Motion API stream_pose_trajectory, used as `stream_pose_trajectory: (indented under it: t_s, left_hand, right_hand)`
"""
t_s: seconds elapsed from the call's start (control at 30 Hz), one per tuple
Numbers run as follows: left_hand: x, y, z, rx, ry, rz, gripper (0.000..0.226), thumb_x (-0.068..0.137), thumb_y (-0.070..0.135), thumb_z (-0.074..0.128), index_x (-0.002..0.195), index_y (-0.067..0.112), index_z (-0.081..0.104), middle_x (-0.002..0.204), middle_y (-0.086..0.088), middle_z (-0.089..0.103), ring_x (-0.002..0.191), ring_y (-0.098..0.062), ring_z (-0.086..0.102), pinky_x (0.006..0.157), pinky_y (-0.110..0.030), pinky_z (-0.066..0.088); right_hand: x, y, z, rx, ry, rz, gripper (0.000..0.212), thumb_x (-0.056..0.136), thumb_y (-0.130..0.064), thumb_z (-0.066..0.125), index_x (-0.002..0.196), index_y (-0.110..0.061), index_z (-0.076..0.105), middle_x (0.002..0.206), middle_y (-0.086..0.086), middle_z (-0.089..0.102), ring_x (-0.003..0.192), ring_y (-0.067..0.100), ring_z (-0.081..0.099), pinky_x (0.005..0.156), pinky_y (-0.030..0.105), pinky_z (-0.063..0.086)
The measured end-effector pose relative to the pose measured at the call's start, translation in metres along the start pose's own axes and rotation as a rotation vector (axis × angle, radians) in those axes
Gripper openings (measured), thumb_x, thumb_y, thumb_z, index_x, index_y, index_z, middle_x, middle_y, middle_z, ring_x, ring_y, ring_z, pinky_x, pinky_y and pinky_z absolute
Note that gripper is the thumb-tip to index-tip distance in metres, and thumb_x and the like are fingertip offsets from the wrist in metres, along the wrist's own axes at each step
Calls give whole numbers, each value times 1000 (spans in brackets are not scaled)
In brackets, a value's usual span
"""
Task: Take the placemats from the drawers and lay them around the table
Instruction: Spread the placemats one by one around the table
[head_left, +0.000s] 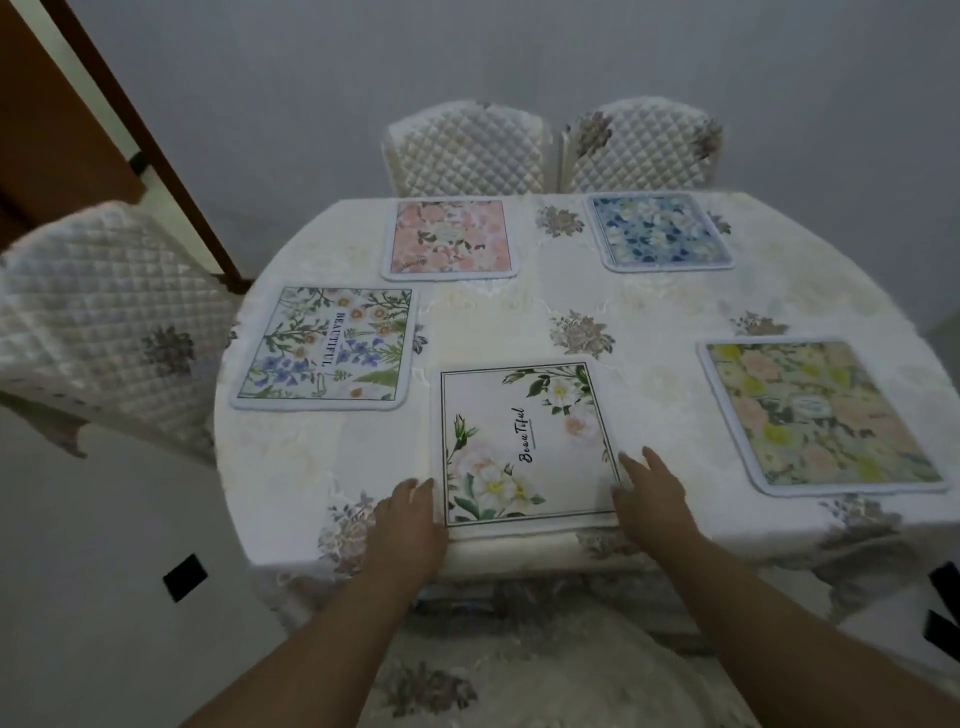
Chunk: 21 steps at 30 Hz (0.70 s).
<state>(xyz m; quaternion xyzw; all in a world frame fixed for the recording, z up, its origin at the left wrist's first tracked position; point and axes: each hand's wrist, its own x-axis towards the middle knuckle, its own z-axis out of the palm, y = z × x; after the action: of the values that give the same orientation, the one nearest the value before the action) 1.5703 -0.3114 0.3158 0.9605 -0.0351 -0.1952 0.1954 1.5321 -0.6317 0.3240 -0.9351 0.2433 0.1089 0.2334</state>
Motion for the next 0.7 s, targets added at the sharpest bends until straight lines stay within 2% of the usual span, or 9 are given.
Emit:
stream_pose_trajectory:
  t_s: [0.07,0.13,0.23,0.33,0.5,0.57,0.63,0.7]
  left_hand:
    - [3,9,14,36,46,112,63,100,36,48,158,21,30,166,-6,25,149,-30,28,120,-43,31]
    - [9,29,26,108,17,229,64,103,43,35,162,25,17,170,-2,9,156,-28,10,124,-42,21]
    - [20,54,50,215,-17,324,64,104,51,18,163,32,3,170,0,-8,157,-28,-10,127,-44,3]
    - [22,50,73,236,42,322,64,103,57,13,161,37,-7,166,6,-22,155,-22,-20,125,-44,-7]
    - [23,30,74,247,111,221,73,102,63,8,159,26,-16,166,4,-24,152,-17,-27,123,-40,-11]
    - [34,32,66,220,99,137,76,102,63,8,157,20,-22,165,-2,-29,150,-20,-32,122,-40,-15]
    - [54,40,56,222,88,74,79,101,62,7,157,14,-23,164,-8,-29,150,-24,-32,122,-42,-16]
    - [80,55,47,196,109,41,77,102,58,9,159,14,-17,166,-8,-25,152,-25,-28,124,-46,-14]
  right_hand:
    - [-2,-11,16,-41,-12,-178,54,102,-33,46,154,-18,37,166,8,20,150,29,23,121,42,23]
    - [-6,-24,34,-117,-119,-301,58,106,-35,36,159,-17,22,168,7,6,154,29,8,123,40,13]
    - [-8,-28,58,-245,-235,-357,65,106,-47,19,160,-22,-8,165,2,-22,152,25,-18,125,43,2]
    - [-10,-5,71,-277,-186,-385,68,100,-58,3,152,-28,-28,156,-5,-41,145,16,-36,123,37,-12]
    - [5,43,55,-257,-131,-275,81,89,-64,-7,153,-18,-27,159,0,-36,146,16,-35,125,39,-6]
    - [17,47,48,-242,-151,-229,87,85,-67,-10,153,-16,-27,160,3,-35,146,17,-34,122,35,-12]
    - [31,38,44,-234,-128,-238,86,88,-65,-5,154,-13,-24,162,6,-31,147,19,-33,119,33,-14]
    - [49,17,44,-226,-110,-293,80,95,-55,9,156,-12,-19,163,9,-27,147,20,-31,120,34,-14]
